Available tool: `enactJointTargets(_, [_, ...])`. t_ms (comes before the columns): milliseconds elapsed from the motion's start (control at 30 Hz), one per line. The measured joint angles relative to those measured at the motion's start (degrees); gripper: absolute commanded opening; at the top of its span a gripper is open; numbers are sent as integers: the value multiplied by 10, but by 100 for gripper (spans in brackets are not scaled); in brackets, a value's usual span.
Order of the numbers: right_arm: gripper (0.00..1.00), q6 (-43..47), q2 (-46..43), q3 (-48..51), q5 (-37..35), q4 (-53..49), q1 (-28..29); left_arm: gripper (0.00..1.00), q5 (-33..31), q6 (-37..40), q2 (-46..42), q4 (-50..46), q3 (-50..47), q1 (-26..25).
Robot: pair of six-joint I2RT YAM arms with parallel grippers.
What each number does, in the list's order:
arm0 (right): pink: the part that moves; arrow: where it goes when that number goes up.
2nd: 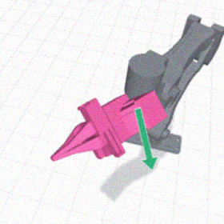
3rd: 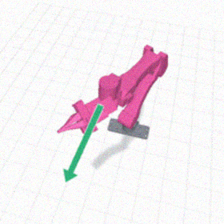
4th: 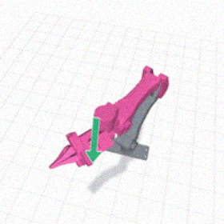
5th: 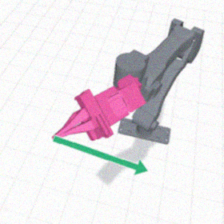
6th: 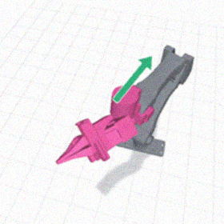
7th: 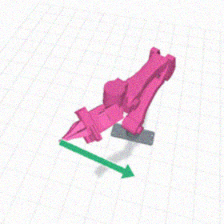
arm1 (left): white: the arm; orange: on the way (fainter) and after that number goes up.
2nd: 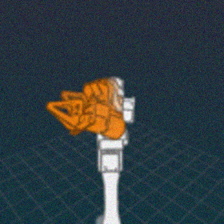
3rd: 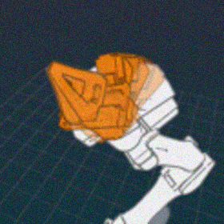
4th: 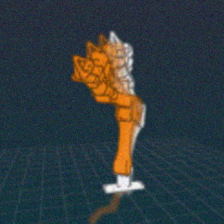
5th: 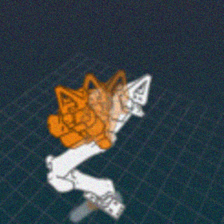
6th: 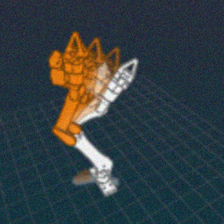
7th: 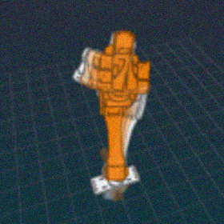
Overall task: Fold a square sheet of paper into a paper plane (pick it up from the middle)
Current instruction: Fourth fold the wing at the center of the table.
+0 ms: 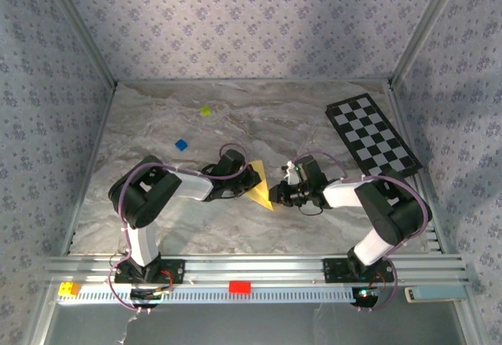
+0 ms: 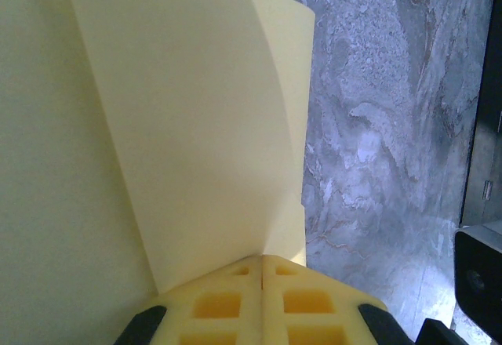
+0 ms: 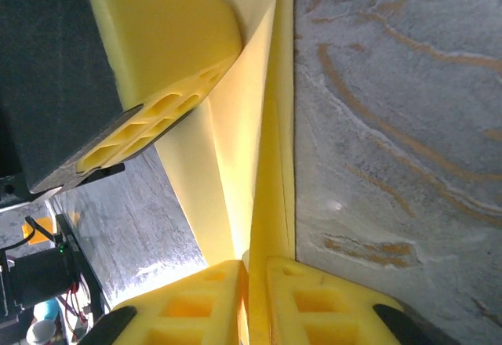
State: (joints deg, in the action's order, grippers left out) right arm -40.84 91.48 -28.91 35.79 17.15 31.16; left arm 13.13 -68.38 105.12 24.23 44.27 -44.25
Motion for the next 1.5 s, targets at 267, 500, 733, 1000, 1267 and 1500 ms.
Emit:
enactJointTargets(267, [17,11,0,0,0,-5,1,0,0,0,0,0,0,0])
enactJointTargets(500, [19,21,-17,0,-1,-36,7,0,0,0,0,0,0,0])
enactJointTargets(733, [12,34,-22,0,-5,-57,8,0,0,0,0,0,0,0])
enactJointTargets(1000, [15,38,-21,1,-4,-59,8,0,0,0,0,0,0,0])
enactJointTargets(1267, [12,43,-37,3,-4,-94,9,0,0,0,0,0,0,0])
enactJointTargets(1500, [9,60,-36,3,-2,-103,9,0,0,0,0,0,0,0])
